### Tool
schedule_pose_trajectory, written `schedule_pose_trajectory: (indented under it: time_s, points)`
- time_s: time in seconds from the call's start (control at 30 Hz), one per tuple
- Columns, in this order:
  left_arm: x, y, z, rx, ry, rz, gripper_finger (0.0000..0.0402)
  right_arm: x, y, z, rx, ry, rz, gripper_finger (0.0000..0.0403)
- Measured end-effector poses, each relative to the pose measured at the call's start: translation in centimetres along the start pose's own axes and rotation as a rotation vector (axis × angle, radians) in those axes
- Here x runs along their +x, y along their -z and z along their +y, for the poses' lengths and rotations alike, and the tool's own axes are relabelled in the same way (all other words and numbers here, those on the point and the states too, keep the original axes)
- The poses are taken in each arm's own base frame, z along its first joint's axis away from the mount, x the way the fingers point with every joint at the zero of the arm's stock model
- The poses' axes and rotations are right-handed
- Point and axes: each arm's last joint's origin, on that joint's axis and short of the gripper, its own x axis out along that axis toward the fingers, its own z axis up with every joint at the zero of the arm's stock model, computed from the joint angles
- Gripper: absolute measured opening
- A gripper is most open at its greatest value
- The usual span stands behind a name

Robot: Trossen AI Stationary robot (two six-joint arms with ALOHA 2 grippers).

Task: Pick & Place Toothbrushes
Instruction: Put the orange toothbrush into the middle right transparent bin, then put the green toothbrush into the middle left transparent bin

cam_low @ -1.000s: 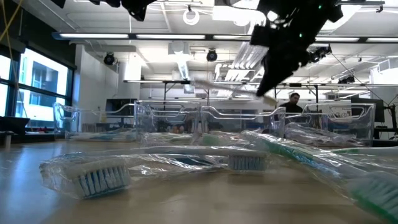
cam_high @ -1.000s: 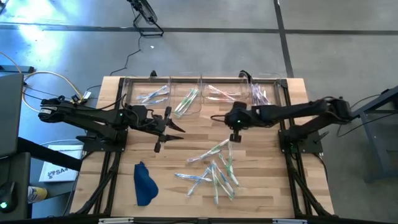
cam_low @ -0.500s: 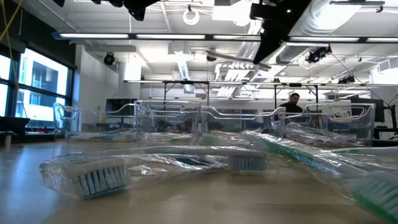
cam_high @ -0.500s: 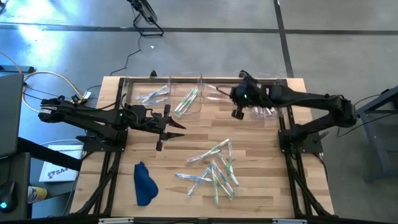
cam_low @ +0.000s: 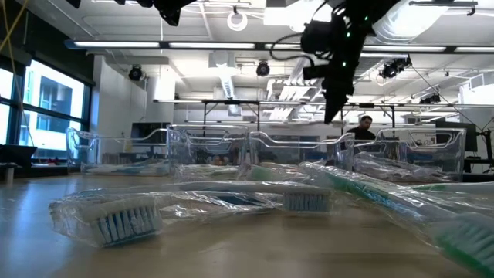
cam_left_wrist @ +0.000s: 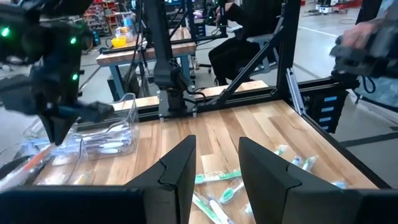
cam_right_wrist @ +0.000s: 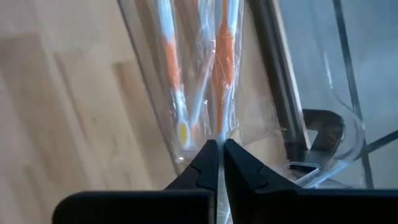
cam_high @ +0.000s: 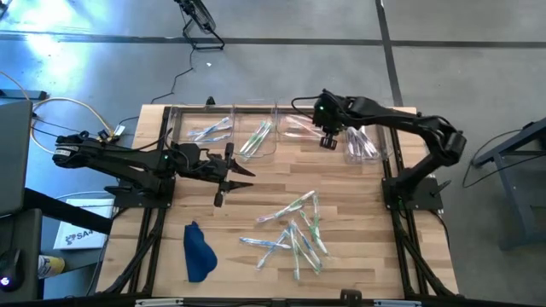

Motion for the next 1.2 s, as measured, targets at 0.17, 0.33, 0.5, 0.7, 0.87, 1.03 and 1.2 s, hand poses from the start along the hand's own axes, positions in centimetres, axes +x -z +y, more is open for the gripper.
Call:
schedule_pose_trajectory:
  time_s: [0.17,0.33,0.5,0.7,0.87,1.03,1.2]
  points:
    - [0.0,0.0,0.0,0.0,-0.001,0.0,0.0117,2.8,0.2,-1.1,-0.042,-0.009,0.077,0.0003]
    - [0.0,0.0,0.0,0.0,-0.001,-0.001,0.0117,4.8,0.2,-2.0,-0.039,-0.02,0.083,0.0003]
    - [0.0,0.0,0.0,0.0,-0.001,-0.001,0.0117,5.3,-0.1,-2.8,-0.015,0.003,0.041,0.0005]
    - [0.0,0.0,0.0,0.001,-0.001,0.0,0.0117,5.1,0.0,-2.8,-0.028,0.004,0.039,0.0038]
    - [0.0,0.0,0.0,0.001,-0.002,-0.001,0.0117,5.0,-0.3,-2.4,-0.046,0.006,0.026,0.0079]
    - [0.0,0.0,0.0,0.001,-0.002,-0.001,0.0117,3.8,-0.8,-1.9,-0.073,0.088,0.008,0.0114]
    - [0.0,0.0,0.0,0.001,-0.001,-0.001,0.0117,-0.1,-1.3,-0.8,-0.108,0.128,-0.116,0.0111]
